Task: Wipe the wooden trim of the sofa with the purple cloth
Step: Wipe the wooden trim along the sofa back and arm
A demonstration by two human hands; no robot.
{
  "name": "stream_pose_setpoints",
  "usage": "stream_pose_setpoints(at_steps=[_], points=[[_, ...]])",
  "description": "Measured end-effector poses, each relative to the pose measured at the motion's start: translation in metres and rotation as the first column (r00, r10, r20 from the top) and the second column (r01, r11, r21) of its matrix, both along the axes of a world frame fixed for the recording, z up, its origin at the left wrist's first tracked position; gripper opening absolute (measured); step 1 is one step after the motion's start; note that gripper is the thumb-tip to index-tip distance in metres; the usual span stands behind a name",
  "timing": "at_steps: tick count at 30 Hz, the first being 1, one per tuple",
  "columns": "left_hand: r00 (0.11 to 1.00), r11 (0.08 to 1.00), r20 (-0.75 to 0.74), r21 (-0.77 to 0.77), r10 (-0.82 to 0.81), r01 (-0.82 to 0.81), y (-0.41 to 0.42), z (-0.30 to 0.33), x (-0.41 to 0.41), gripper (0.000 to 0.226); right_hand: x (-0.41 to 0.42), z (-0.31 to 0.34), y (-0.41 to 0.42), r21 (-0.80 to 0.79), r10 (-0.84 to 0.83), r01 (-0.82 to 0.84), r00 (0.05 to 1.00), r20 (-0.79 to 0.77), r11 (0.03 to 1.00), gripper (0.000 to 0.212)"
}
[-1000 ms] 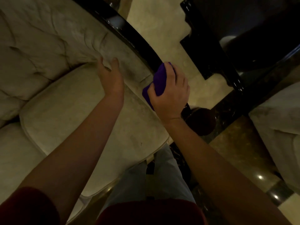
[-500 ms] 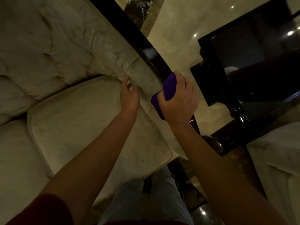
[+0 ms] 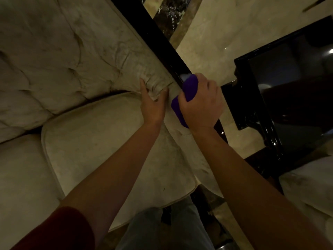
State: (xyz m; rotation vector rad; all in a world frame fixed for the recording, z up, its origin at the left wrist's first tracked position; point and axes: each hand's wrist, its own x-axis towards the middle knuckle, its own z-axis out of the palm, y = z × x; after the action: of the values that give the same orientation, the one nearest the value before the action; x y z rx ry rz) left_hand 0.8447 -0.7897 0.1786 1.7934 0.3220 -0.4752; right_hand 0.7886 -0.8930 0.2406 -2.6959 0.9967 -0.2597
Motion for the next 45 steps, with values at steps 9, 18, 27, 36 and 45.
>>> stream_pose_setpoints(at_steps=[9, 18, 27, 36, 45], points=[[0.999, 0.999, 0.051, 0.027, -0.019, 0.018, 0.003, -0.01, 0.0, 0.089, 0.035, -0.004, 0.0, -0.051, 0.052, -0.056, 0.996, -0.076, 0.997, 0.064], [0.999, 0.999, 0.035, 0.027, -0.041, 0.04, 0.012, -0.025, -0.005, 0.082, 0.063, -0.007, -0.001, -0.023, 0.122, -0.124, 0.99, -0.068, 0.992, 0.062], [0.999, 0.999, -0.03, 0.037, 0.028, -0.026, 0.006, -0.022, -0.007, 0.083, 0.118, -0.01, -0.002, -0.047, 0.26, -0.259, 0.965, 0.02, 0.965, 0.062], [0.998, 0.997, -0.049, 0.066, 0.04, -0.037, 0.005, -0.023, -0.005, 0.084, 0.182, 0.002, 0.009, -0.073, 0.393, -0.386, 0.907, 0.154, 0.92, 0.067], [0.999, 0.999, -0.04, 0.033, -0.011, 0.012, 0.017, -0.01, 0.006, 0.084, 0.207, 0.013, 0.014, -0.062, 0.442, -0.44, 0.87, 0.219, 0.896, 0.068]])
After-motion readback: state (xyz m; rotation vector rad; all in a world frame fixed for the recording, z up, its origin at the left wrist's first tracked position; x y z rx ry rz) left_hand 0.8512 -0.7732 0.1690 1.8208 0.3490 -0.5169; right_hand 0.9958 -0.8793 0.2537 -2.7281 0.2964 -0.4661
